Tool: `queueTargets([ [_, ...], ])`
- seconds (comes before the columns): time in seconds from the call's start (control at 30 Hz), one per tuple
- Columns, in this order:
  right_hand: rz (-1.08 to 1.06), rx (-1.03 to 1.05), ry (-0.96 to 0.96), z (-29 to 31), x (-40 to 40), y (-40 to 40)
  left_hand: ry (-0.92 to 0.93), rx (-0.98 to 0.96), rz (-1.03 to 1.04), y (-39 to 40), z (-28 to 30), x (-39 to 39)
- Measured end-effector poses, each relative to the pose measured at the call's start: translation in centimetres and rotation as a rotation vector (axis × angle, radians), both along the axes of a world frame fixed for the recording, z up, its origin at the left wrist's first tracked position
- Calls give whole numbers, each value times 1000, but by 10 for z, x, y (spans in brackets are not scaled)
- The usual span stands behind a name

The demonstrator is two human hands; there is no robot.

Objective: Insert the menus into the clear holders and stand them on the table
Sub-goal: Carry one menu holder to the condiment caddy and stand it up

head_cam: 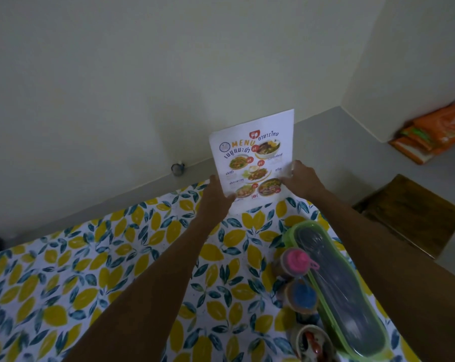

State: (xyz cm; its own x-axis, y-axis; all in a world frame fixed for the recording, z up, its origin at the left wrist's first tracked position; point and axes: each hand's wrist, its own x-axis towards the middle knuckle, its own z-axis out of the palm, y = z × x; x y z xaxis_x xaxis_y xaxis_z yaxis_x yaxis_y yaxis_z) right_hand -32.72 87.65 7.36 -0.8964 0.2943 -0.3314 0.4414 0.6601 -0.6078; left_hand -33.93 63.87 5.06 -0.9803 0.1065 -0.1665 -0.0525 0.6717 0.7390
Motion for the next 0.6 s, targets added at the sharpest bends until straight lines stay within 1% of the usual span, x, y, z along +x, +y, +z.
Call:
queueTargets([
  [0.17,-23,-24,-13,9,15,-12,1,-44,11,-8,10,9],
  [0.33,36,43,-14,25,39,-40,1,-136,-53,-29,19,30],
  [0.43,167,141,20,37,58,-73,107,-272,-107,-52,27,51],
  [0.53,282,227,58,43,80,-116,228,-467,-111,-87,31,83],
  [0.6,391,325,45,42,97,-152,245,-584,-119,-118,31,107],
])
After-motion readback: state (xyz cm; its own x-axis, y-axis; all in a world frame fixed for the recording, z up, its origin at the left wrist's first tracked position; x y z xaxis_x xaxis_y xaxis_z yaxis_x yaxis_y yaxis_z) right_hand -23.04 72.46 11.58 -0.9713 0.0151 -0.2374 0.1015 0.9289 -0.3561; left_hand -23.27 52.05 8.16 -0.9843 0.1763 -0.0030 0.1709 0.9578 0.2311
